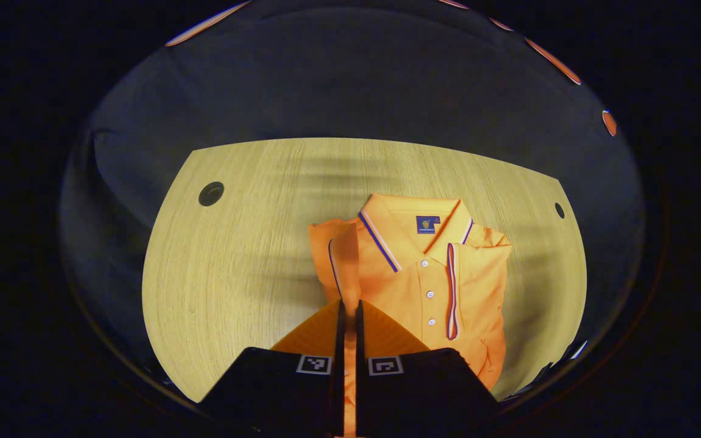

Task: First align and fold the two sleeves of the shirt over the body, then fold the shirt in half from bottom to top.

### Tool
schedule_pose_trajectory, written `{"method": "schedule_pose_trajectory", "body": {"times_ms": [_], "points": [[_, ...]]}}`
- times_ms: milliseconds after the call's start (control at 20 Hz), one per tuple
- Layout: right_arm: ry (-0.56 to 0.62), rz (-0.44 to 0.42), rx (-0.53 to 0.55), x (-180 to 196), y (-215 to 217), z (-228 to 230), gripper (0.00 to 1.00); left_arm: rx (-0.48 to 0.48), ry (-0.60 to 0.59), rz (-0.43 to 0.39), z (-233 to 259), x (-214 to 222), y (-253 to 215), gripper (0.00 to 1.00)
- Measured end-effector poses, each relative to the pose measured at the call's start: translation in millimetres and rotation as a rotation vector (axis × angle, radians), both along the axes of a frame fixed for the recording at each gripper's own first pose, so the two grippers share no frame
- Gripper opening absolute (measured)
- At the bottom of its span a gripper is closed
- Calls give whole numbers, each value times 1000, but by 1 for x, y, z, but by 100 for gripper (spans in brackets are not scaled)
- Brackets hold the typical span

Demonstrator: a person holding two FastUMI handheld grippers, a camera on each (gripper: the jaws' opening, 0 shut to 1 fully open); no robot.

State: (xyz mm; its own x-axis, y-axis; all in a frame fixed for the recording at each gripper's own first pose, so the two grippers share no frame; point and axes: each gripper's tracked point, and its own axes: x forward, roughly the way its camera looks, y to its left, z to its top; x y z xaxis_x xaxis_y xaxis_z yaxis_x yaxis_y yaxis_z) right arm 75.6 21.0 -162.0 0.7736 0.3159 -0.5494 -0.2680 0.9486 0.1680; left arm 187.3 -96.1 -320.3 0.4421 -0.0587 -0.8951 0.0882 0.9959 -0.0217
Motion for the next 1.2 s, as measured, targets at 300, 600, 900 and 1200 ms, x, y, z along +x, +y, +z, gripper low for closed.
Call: {"method": "schedule_pose_trajectory", "body": {"times_ms": [300,600,900,1200], "points": [[29,-12,-11,-9,-6,-11,99,-77,25,-44,-16,-8,-43,19],[75,-14,31,-23,0,-21,99,-151,-33,-44,-1,-32,-51,100],[119,8,-17,-55,12,-35,99,-162,-102,-55,26,-112,-15,99],[279,32,-143,-134,11,-93,99,-133,-82,-44,21,-242,28,99]]}}
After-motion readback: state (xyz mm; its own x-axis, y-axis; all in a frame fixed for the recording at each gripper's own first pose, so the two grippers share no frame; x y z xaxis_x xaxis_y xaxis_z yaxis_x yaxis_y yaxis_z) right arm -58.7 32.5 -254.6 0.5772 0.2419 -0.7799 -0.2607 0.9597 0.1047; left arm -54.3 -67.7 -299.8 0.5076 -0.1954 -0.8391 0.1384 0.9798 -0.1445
